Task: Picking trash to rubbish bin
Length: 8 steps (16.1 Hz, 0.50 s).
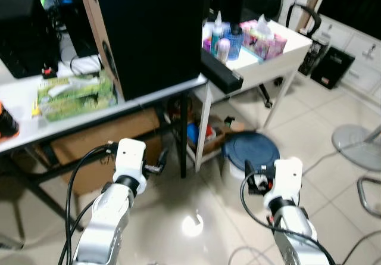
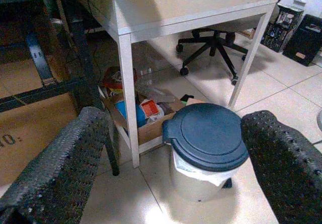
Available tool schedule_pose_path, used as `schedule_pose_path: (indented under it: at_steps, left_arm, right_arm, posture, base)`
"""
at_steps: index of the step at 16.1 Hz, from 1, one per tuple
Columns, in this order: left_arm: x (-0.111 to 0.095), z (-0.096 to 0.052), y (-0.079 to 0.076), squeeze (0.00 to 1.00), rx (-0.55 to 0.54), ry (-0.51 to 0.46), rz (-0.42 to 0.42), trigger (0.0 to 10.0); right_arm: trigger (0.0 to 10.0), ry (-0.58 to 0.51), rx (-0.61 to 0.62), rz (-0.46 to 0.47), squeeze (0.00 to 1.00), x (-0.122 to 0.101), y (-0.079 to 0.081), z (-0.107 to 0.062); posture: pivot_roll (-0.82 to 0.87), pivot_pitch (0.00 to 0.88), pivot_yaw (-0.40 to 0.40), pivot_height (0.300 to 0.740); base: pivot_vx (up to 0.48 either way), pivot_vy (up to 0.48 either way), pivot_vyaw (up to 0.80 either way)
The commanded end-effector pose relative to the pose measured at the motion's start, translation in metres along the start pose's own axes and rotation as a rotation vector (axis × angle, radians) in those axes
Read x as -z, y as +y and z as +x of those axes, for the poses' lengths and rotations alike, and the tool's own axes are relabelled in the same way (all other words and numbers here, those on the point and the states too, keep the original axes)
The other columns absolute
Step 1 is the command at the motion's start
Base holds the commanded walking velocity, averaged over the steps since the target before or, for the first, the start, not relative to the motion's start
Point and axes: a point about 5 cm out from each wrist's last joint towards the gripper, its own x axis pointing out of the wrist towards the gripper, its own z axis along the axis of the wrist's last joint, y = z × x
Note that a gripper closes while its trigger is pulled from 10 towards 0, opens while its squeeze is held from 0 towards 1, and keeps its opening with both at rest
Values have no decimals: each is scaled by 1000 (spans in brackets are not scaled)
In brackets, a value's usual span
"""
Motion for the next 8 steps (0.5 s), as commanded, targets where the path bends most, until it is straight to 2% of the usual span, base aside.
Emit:
schedule_pose_path:
  at_steps: [1,4,8]
  left_arm:
    - [-6,0,0,0,-7,-11,15,10000]
    - [-10,3,-1,0,-1,-9,22,10000]
    - [-6,-3,-2,0,1,10,29,10000]
  right_arm:
    - [10000,-3,15,13,0,-3,-2,-1]
    - [10000,-13,34,-53,0,-4,1,1]
    - [10000,-6,12,-49,0,-3,2,-1]
  posture:
    - [-49,0,22,740]
    - [-52,0,28,740]
    - [-47,0,24,740]
  base:
    - [-255,0,0]
    - [-266,0,0]
    - [-270,0,0]
